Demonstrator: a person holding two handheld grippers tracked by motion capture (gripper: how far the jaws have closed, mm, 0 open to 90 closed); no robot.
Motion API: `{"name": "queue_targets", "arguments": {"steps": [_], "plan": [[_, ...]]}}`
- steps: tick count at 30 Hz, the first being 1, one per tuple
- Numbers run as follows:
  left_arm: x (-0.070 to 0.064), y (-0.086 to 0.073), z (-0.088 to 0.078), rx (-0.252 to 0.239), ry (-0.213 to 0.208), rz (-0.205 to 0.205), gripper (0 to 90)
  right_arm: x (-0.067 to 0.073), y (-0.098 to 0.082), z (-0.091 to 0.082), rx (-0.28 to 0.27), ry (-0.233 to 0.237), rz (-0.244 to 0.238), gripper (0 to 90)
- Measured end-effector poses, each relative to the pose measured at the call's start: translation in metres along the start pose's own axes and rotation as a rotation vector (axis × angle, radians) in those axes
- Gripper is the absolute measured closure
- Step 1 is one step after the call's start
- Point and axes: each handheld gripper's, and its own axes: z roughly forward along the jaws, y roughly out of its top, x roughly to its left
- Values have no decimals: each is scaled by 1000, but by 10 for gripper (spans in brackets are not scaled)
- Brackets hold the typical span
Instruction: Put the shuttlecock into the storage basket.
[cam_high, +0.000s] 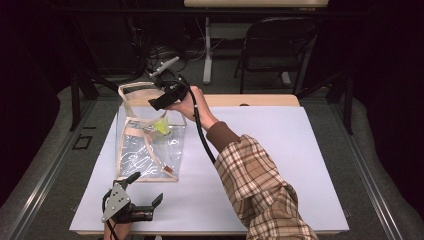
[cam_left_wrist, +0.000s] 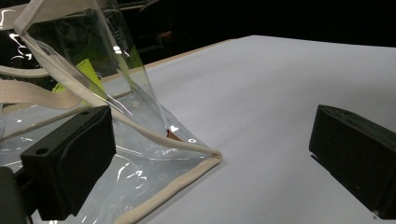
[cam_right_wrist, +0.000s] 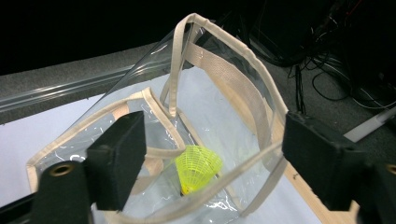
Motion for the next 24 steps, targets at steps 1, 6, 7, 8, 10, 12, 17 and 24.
{"name": "queue_targets", "arguments": {"steps": [1,6,7,8,10,12,17,24], "plan": [[0,0,0,0,0,-2,3,-2,-1,-3,-5,4,5,176],[0,0,1,2,-1,1,3,-6,-6,-15,-23,13,16,136],[0,0,1,2,-2,2,3,-7,-8,-17,-26,11,16,131],[0,1,1,3,-3,4,3,-8,-9,-20,-29,14,17,120],[0,1,2,4,-3,4,3,-9,-12,-24,-34,16,22,104],[-1,1,2,3,-2,-1,3,-10,-14,-27,-34,20,27,87],[0,0,3,3,-1,-5,3,-13,-25,-37,-36,19,27,61],[-1,0,3,7,0,-5,3,-16,-35,-46,-34,15,30,47]]}}
